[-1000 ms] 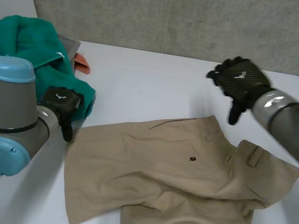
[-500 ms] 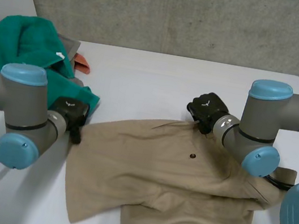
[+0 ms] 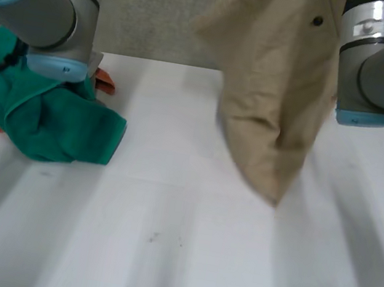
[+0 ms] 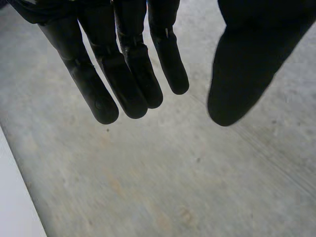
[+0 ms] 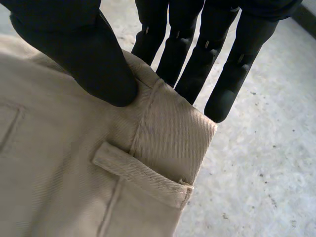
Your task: Fold the laundry.
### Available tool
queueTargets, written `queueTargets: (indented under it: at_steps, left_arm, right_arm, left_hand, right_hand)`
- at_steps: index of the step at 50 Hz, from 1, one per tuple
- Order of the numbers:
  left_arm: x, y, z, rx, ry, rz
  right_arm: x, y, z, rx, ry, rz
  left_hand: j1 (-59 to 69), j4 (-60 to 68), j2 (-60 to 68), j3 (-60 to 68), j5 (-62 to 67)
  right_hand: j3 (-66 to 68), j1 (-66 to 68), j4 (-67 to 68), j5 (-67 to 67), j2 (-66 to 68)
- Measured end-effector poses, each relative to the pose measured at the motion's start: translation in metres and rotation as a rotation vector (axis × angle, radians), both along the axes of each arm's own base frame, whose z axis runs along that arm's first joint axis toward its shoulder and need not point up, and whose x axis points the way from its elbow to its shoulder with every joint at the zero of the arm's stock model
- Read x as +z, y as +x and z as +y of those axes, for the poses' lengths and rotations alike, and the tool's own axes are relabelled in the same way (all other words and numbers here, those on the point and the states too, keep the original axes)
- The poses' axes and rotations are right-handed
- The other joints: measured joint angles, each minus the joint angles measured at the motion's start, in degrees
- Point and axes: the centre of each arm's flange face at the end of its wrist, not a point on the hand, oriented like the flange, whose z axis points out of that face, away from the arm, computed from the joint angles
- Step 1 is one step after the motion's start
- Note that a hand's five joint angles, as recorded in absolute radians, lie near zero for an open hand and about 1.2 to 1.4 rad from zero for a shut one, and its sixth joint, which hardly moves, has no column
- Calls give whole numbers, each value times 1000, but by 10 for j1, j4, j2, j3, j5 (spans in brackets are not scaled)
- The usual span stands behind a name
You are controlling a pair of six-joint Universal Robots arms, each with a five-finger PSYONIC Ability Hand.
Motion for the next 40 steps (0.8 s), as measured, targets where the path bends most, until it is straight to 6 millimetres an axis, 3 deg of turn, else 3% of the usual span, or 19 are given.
queueTargets:
  at_steps: [2,3,4,6,8,9,15,21,40]
  left_arm:
    - [-10,-3,3,-15,36,-6]
    - [-16,-3,4,-21,58,-10]
    - [-24,-4,5,-30,86,-14]
    - [-53,-5,10,-62,189,-23]
    - [-72,-4,14,-84,259,-23]
    - [-91,-4,19,-107,330,-19]
    - [-138,-3,36,-189,505,-7]
    - [-165,-9,44,-242,587,-16]
    - [-214,-40,63,-341,682,-78]
  right_arm:
    - [0,-2,10,28,47,17]
    - [-1,-2,13,37,64,25]
    - [-3,-3,17,48,82,36]
    - [-10,-4,30,83,136,73]
    - [-15,-4,37,100,162,93]
    - [-21,-5,45,121,192,118]
    - [-40,-9,65,161,287,182]
    - [-43,-15,90,199,352,231]
    - [-18,-32,179,339,312,291]
  left_hand:
    - [-2,-6,-6,-6,1]
    - [-73,-160,-172,-170,-26]
    - [-110,-209,-209,-206,-52]
    - [-261,-413,-418,-403,-182]
    - [-310,-490,-487,-477,-245]
    - [-342,-533,-531,-522,-284]
    - [-348,-544,-542,-535,-297]
    - [-348,-546,-543,-536,-298]
    - [-350,-556,-554,-546,-303]
  right_hand:
    - [0,0,0,0,0]
    - [1,0,0,0,0]
    - [2,0,0,0,1]
    - [4,0,0,0,3]
    - [6,0,0,0,3]
    - [7,0,0,0,3]
    - [8,0,1,0,3]
    - [8,0,2,0,3]
    - [8,0,2,0,3]
